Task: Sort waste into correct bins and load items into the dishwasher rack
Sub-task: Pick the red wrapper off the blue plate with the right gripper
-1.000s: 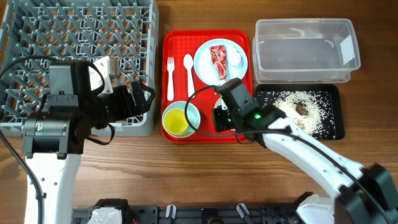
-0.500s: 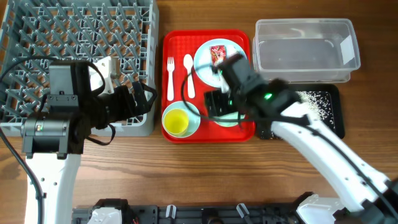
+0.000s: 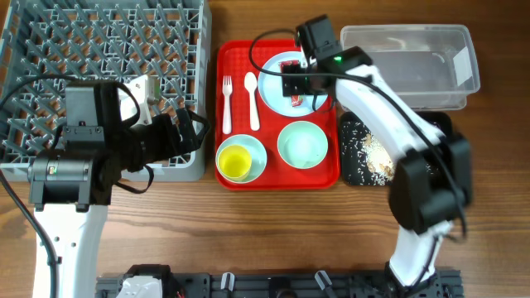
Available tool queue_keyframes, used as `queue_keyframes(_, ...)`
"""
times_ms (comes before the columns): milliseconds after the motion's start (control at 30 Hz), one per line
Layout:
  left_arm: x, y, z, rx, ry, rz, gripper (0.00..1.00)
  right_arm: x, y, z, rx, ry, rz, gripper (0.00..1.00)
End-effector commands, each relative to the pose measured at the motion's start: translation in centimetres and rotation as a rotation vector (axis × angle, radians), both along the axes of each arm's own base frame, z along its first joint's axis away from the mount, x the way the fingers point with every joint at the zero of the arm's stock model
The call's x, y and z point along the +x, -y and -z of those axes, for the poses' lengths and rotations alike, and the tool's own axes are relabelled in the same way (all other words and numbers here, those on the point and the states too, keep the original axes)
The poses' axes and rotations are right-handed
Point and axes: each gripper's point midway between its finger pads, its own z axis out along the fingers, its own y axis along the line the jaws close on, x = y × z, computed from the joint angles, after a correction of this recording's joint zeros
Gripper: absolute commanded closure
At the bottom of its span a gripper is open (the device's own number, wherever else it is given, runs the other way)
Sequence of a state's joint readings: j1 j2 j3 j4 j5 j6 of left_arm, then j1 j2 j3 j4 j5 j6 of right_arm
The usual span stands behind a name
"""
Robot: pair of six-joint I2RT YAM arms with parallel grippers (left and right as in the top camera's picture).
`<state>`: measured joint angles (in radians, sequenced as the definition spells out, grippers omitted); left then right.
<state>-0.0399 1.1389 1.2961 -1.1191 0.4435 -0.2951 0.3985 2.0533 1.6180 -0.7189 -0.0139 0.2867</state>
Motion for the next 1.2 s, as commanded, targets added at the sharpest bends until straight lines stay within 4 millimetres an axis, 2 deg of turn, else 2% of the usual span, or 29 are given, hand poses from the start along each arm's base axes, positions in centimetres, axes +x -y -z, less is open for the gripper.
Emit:
queue_keyframes(0, 0.0, 0.1, -0.6, -0.013, 0.013, -0.001, 0.00, -0.3, -0.8, 3.6, -0.015, -0.062, -0.076, 0.29)
queue_keyframes(67, 0.0, 0.1, -0.6, -0.013, 0.013, -0.001, 0.00, -0.4, -0.8, 4.8, -0.020, -0.085, -0.076, 0.33)
queue_keyframes(100, 0.0, 0.1, -0.6, -0.013, 0.013, -0.001, 0.00, -0.5, -0.8, 5.1, -0.020, -0.092, -0.068, 0.43)
queue_keyframes(133, 0.0, 0.1, -0.6, -0.013, 0.012, -0.001, 0.00, -0.6, -0.8, 5.4, -0.019, -0.099, -0.060, 0.49)
queue_keyframes(167, 0.0, 0.1, -0.6, -0.013, 0.013, -0.001, 0.00, -0.6, -0.9, 5.6, -0.014, -0.106, -0.055, 0.63)
queue_keyframes(233, 0.0, 0.1, -0.6, -0.013, 0.013, -0.001, 0.00, -0.7, -1.0, 5.8, -0.006, -0.115, -0.045, 0.80)
queue_keyframes(267, 0.0, 0.1, -0.6, -0.013, 0.013, -0.001, 0.00, -0.7, -1.0, 5.9, -0.006, -0.115, -0.045, 0.92)
queue_keyframes(300, 0.0, 0.1, -0.6, -0.013, 0.013, -0.001, 0.00, -0.7, -1.0, 5.9, -0.004, -0.115, -0.043, 0.96)
queue_keyframes(400, 0.0, 0.1, -0.6, -0.013, 0.013, -0.001, 0.00, -0.8, -1.1, 5.1, 0.009, -0.113, -0.024, 0.96)
queue_keyframes(433, 0.0, 0.1, -0.6, -0.013, 0.013, -0.001, 0.00, -0.6, -1.0, 4.0, 0.016, -0.097, -0.022, 0.96)
queue_keyframes(467, 0.0, 0.1, -0.6, -0.013, 0.013, -0.001, 0.00, 0.0, -1.1, 1.4, 0.041, -0.043, -0.022, 0.96)
queue_keyframes(533, 0.0, 0.1, -0.6, -0.013, 0.013, -0.001, 0.00, 0.6, -1.3, -2.4, 0.073, 0.037, -0.023, 0.96)
queue_keyframes(567, 0.0, 0.1, -0.6, -0.013, 0.012, -0.001, 0.00, 0.8, -1.3, -5.3, 0.097, 0.097, -0.024, 0.96)
queue_keyframes(633, 0.0, 0.1, -0.6, -0.013, 0.013, -0.001, 0.00, 1.0, -0.9, -9.1, 0.126, 0.181, -0.016, 0.96)
queue_keyframes(700, 0.0, 0.1, -0.6, -0.013, 0.012, -0.001, 0.00, 1.3, 0.9, -12.5, 0.116, 0.264, 0.026, 0.96)
queue_keyframes(800, 0.0, 0.1, -0.6, -0.013, 0.012, -0.001, 0.00, 1.7, 4.3, -14.0, 0.051, 0.306, 0.109, 0.96)
queue_keyframes(967, 0.0, 0.1, -0.6, -0.013, 0.013, -0.001, 0.00, 2.7, 11.7, -12.4, -0.085, 0.276, 0.252, 0.96)
queue_keyframes(1067, 0.0, 0.1, -0.6, -0.013, 0.013, -0.001, 0.00, 3.6, 16.4, -11.8, -0.099, 0.271, 0.350, 0.96)
queue_keyframes(1100, 0.0, 0.1, -0.6, -0.013, 0.013, -0.001, 0.00, 3.8, 17.5, -11.8, -0.082, 0.269, 0.368, 0.96)
queue_keyframes(1167, 0.0, 0.1, -0.6, -0.013, 0.013, -0.001, 0.00, 4.0, 17.4, -11.7, -0.010, 0.256, 0.302, 0.96)
